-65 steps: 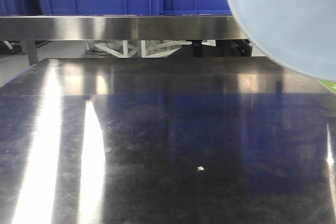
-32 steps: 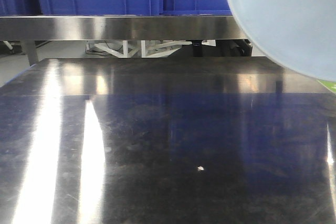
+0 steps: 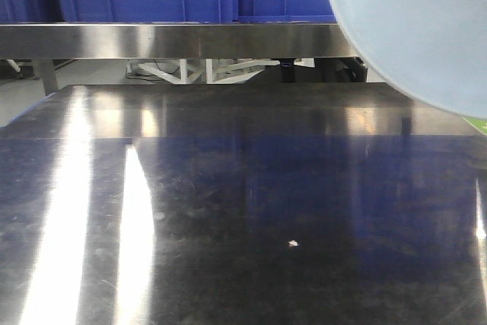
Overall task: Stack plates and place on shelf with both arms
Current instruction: 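Hold the plate stack raised in the right gripper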
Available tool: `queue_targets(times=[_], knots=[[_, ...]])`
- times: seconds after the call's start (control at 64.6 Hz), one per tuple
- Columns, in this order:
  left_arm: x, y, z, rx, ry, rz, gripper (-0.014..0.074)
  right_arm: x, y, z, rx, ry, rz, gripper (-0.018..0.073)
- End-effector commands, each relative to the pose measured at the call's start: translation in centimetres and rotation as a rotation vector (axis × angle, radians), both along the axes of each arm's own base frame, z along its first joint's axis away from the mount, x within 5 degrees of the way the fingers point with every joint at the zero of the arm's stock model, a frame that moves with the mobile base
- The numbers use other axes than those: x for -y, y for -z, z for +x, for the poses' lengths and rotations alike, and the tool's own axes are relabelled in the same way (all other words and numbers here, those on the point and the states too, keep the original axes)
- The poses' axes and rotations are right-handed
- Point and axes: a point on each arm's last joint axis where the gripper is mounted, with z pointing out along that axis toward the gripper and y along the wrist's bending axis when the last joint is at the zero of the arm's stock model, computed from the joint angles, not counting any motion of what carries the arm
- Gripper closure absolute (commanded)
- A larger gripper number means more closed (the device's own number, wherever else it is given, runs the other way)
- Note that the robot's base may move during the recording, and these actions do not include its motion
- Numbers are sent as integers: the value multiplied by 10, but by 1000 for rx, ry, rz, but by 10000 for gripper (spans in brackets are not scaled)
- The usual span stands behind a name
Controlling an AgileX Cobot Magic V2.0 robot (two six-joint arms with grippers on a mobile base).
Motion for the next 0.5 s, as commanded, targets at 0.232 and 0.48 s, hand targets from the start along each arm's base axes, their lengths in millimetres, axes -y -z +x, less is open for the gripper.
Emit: queue_targets(times=[0.232,0.48], knots=[[-1,-18,0,113,-7,-13,516,2,-21,0,133,19,16,511],[-1,-18,0,113,-7,-13,516,2,-21,0,133,19,16,511]])
